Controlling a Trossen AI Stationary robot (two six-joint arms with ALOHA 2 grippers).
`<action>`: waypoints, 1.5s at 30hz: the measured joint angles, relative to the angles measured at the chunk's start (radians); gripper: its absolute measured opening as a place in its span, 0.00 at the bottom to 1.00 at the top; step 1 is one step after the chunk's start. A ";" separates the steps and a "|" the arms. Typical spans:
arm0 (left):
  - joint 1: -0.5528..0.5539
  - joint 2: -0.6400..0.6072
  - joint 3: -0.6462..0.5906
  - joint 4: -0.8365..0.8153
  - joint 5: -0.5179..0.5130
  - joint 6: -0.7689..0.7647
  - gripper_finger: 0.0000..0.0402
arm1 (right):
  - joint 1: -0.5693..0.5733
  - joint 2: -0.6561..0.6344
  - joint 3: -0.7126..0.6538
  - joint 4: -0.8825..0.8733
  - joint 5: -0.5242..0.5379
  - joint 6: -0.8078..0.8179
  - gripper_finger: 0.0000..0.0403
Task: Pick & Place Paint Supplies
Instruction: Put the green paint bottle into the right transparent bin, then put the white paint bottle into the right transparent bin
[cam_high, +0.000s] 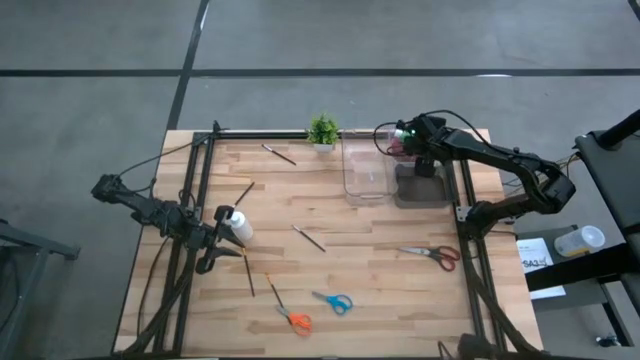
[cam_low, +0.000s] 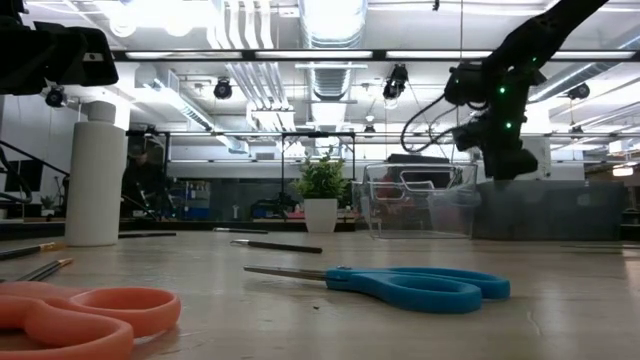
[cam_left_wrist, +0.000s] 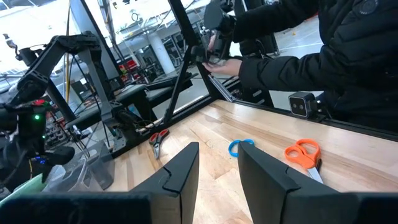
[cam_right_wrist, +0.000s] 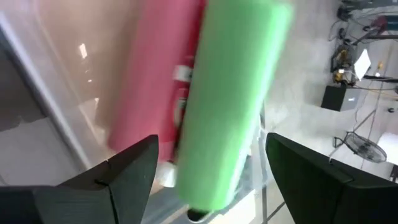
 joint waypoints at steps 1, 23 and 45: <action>0.000 0.000 0.000 0.000 0.000 0.000 0.29 | 0.002 -0.010 0.008 -0.005 0.001 0.008 0.73; 0.000 0.000 0.000 0.000 0.000 0.000 0.29 | 0.159 -0.247 0.251 -0.077 -0.271 0.516 0.73; 0.000 0.000 0.000 0.000 0.000 0.000 0.29 | 0.523 -0.289 0.124 0.165 -0.444 0.807 0.73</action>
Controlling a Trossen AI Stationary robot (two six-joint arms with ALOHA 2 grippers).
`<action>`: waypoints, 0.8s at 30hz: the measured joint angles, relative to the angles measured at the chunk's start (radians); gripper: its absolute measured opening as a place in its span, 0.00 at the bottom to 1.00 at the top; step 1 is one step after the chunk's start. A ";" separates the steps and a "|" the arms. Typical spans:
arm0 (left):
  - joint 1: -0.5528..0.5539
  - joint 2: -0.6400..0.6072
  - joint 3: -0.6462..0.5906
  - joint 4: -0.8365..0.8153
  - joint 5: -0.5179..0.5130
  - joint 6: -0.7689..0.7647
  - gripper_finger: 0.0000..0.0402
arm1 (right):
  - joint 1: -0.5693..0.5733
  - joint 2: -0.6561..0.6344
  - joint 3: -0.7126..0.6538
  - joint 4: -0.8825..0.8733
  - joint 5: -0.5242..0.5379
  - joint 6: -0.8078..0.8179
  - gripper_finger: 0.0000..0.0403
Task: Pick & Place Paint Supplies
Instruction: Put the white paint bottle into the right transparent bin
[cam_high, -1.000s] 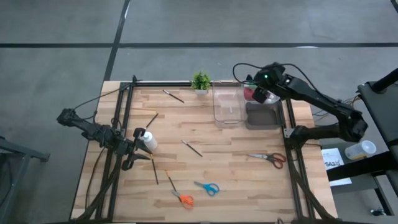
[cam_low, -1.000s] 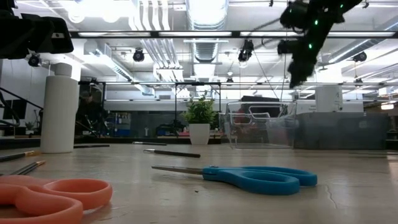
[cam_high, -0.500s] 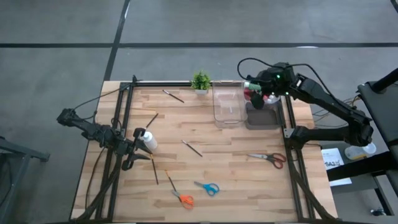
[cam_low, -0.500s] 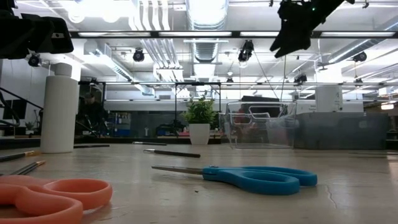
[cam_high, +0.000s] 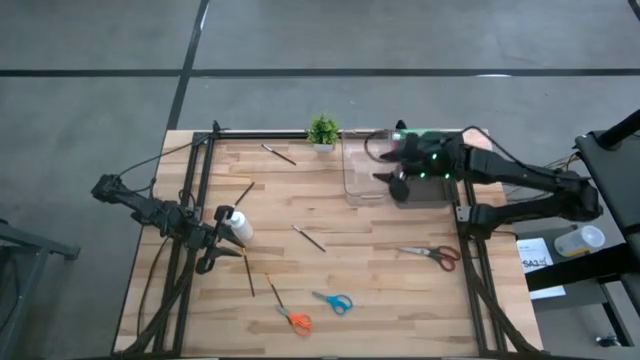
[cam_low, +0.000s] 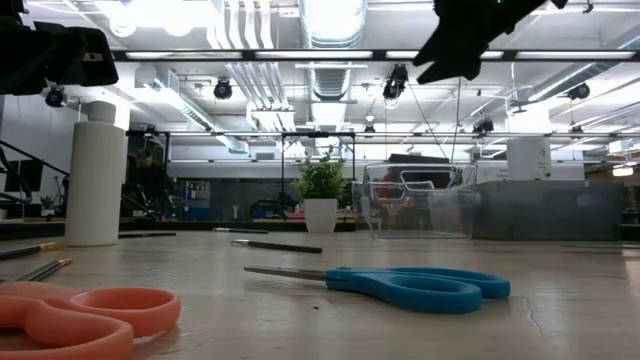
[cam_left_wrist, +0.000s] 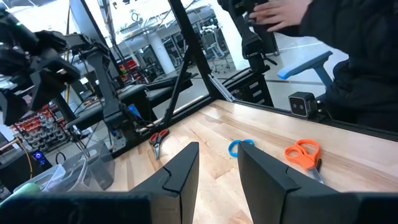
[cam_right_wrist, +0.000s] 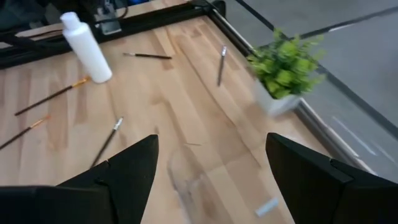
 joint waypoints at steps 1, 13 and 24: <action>0.000 0.000 0.000 0.000 0.000 0.000 0.29 | 0.032 0.011 0.000 0.011 0.030 0.014 0.73; 0.000 0.000 0.000 0.000 0.000 0.000 0.29 | 0.351 0.223 -0.017 0.388 0.325 -0.017 0.73; 0.000 0.000 0.000 0.000 0.000 0.000 0.29 | 0.370 0.482 -0.047 0.933 0.228 -0.145 0.73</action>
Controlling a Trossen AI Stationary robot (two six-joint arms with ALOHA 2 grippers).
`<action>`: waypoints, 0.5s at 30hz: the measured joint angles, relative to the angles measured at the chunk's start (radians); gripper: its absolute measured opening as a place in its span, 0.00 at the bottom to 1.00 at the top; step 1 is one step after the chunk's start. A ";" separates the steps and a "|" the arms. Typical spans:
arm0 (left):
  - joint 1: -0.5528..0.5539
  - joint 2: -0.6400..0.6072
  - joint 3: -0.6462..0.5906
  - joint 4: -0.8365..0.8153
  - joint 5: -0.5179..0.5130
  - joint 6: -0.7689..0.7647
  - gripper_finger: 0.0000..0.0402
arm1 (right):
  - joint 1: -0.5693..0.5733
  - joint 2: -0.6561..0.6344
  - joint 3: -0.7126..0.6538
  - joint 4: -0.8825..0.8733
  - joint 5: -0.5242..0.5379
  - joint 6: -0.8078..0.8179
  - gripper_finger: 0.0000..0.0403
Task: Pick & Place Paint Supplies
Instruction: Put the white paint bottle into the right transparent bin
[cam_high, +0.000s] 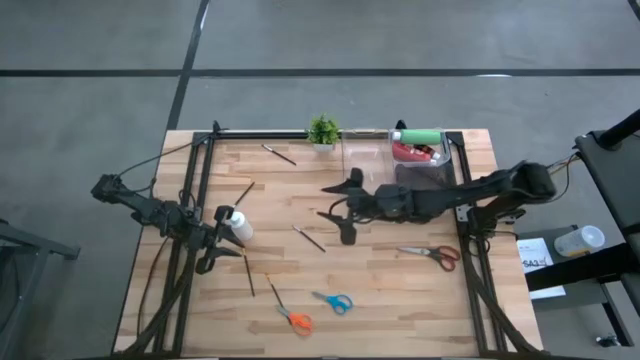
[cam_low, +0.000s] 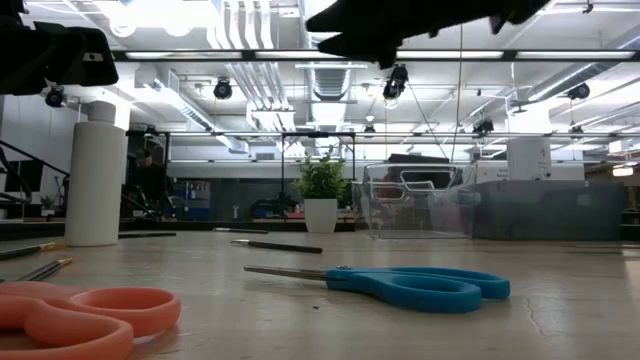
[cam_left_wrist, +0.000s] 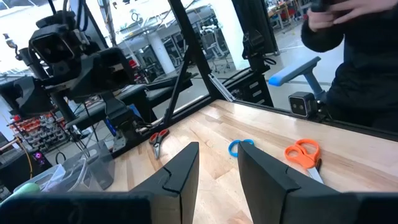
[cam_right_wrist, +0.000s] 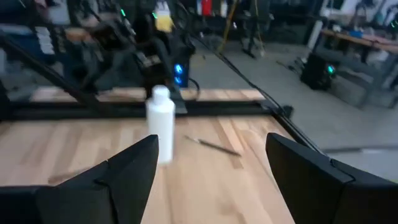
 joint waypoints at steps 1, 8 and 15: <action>0.000 0.001 0.000 0.000 0.000 0.000 0.29 | 0.000 0.022 0.000 0.030 -0.003 -0.002 0.73; 0.000 0.007 0.000 0.000 0.000 0.000 0.29 | 0.000 0.192 0.001 0.276 0.026 0.042 0.73; 0.000 0.007 0.000 0.000 0.000 0.000 0.29 | 0.006 0.316 0.002 0.417 0.018 0.045 0.73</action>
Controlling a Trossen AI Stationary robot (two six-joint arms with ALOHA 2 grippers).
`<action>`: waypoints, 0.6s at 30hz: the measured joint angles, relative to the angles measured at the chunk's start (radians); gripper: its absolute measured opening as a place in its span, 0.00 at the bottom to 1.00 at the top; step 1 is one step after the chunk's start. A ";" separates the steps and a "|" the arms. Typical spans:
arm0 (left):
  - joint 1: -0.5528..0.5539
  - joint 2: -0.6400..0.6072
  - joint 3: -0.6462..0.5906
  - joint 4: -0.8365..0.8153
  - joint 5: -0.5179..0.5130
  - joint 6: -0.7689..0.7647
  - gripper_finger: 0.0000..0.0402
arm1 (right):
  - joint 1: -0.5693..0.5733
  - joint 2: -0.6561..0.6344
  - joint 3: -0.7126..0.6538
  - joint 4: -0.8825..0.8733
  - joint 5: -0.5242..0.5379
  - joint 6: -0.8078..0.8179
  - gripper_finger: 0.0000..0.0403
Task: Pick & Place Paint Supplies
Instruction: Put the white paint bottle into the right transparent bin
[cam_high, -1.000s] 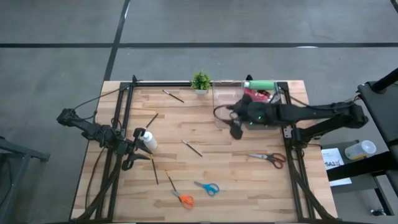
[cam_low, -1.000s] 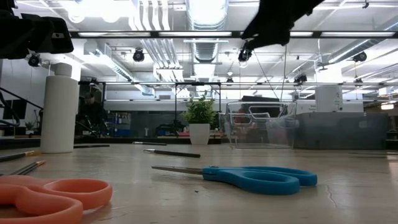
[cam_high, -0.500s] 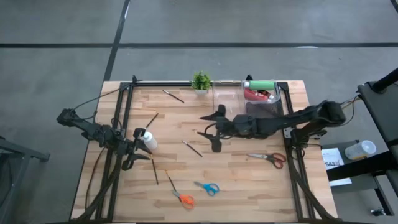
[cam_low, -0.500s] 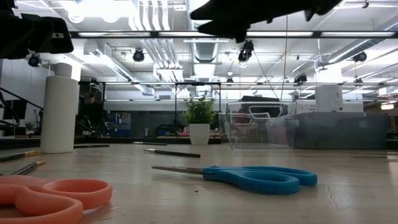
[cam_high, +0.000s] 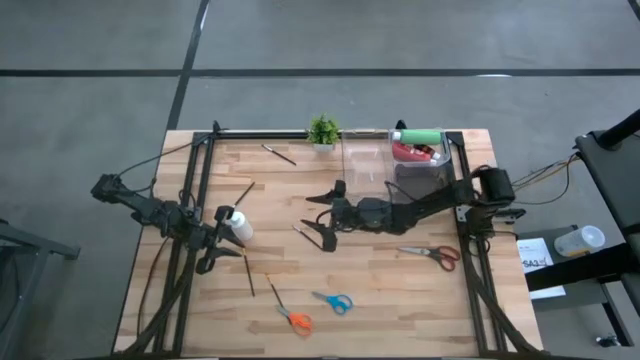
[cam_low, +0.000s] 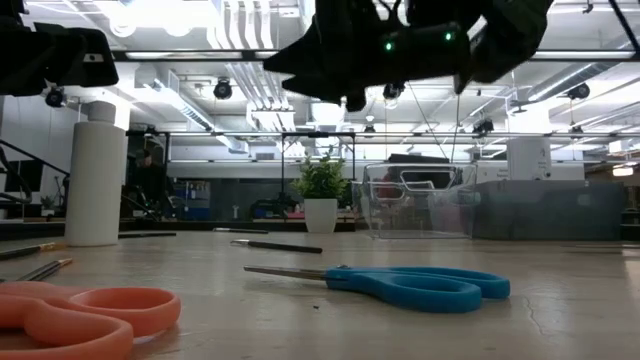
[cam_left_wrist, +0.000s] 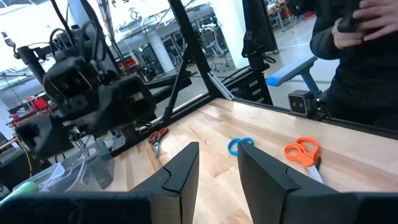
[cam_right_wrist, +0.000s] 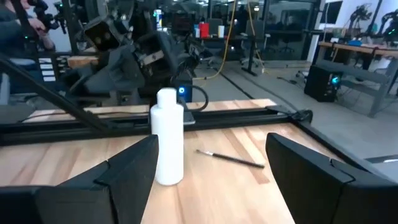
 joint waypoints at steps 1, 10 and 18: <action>0.000 0.000 0.000 0.000 0.000 0.000 0.29 | 0.001 0.018 0.000 0.016 0.000 0.006 0.73; 0.000 0.000 0.000 0.000 0.000 0.000 0.29 | 0.014 0.216 0.050 0.213 0.002 0.031 0.73; 0.000 -0.001 0.000 0.000 0.000 0.000 0.29 | 0.040 0.437 0.257 0.254 0.040 0.019 0.73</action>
